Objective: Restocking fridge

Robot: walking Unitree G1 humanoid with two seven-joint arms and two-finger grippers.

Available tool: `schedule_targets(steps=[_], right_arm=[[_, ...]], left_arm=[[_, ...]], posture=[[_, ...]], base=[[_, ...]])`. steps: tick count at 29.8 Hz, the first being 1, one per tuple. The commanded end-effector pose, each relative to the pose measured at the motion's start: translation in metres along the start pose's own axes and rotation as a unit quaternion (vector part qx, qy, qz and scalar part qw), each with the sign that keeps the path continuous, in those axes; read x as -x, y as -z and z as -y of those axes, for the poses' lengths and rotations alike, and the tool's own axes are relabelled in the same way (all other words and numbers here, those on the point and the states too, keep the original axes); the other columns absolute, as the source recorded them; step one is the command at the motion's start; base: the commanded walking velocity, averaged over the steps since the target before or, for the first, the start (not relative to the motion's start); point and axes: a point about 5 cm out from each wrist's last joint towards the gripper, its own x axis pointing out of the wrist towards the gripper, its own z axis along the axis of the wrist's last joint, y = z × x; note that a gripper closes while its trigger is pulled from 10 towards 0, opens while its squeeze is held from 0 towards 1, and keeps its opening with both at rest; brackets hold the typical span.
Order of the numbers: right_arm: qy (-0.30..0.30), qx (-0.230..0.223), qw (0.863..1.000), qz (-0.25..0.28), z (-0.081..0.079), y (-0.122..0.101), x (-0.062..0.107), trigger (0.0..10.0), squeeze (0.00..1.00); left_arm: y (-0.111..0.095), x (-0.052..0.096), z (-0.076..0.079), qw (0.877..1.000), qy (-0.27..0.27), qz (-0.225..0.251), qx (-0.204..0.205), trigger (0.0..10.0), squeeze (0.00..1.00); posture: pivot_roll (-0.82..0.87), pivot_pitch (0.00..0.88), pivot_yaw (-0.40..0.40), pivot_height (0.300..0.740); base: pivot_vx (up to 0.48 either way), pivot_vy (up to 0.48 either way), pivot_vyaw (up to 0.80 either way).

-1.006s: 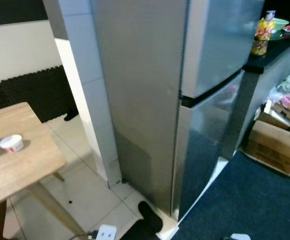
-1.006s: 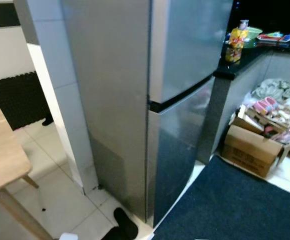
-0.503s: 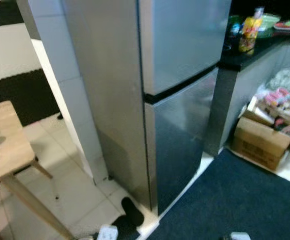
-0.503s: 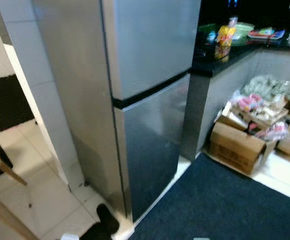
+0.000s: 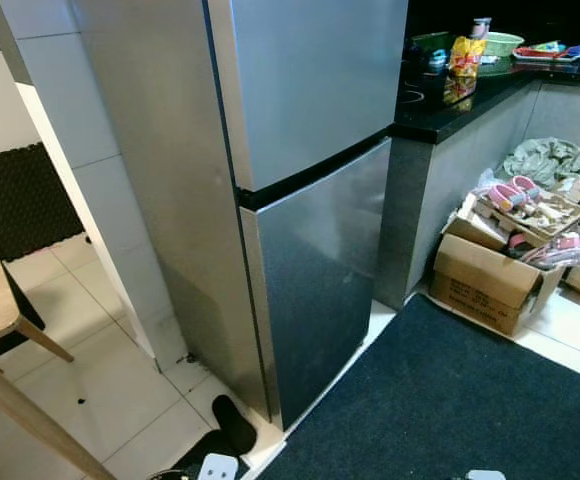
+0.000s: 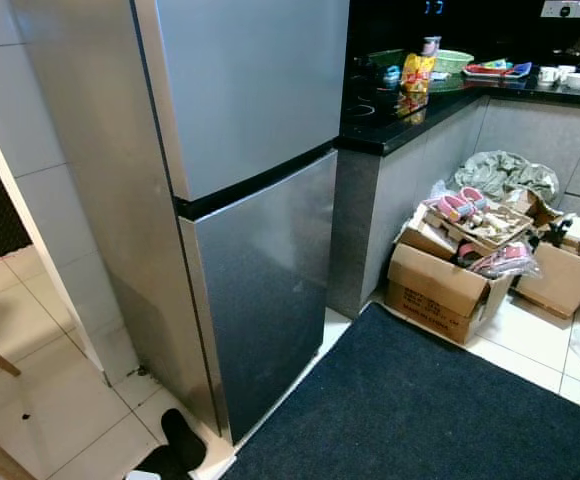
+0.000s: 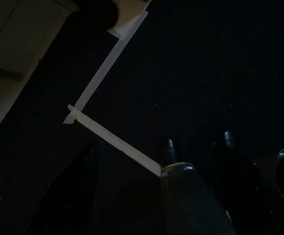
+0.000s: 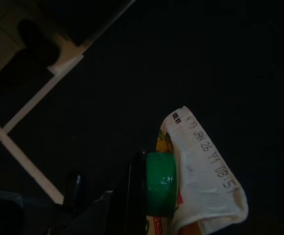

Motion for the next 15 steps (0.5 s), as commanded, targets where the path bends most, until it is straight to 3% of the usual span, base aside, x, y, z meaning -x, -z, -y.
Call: schedule_targets(steps=[1, 3, 7, 9, 15], right_arm=[[-0.003, 0.001, 1.000, 0.000, -0.0014, 0.0005, -0.0002, 10.0, 0.00], [-0.004, 0.001, 1.000, 0.000, -0.0019, 0.0004, -0.0003, 10.0, 0.00], [-0.004, 0.001, 1.000, 0.000, -0.0020, 0.0008, -0.0003, 10.0, 0.00], [-0.004, 0.001, 1.000, -0.001, -0.0023, 0.0015, -0.0001, 10.0, 0.00], [-0.006, 0.002, 1.000, 0.000, -0.0023, 0.0022, 0.0002, 10.0, 0.00]], left_arm=[[0.0052, 0.0014, -0.0043, 1.000, -0.005, -0.010, -0.001, 10.0, 0.00], [0.0053, 0.0014, -0.0044, 1.000, -0.002, -0.013, -0.022, 10.0, 0.00], [0.0057, 0.0015, -0.0042, 1.000, -0.002, -0.014, -0.022, 10.0, 0.00], [0.0057, 0.0020, -0.0072, 1.000, -0.014, -0.008, 0.011, 10.0, 0.00], [0.0017, 0.0020, -0.0060, 1.000, -0.007, 0.012, 0.000, 10.0, 0.00]], posture=[[-0.04, 0.048, 0.053, 0.740], [-0.04, 0.048, 0.053, 0.740], [-0.04, 0.048, 0.053, 0.740], [-0.04, 0.051, 0.056, 0.740], [-0.04, 0.053, 0.056, 0.740]], base=[[0.000, 0.000, 0.00], [0.000, -0.480, 0.00], [0.000, -0.480, 0.00], [0.000, 0.000, 0.00], [0.000, 0.000, 0.00]])
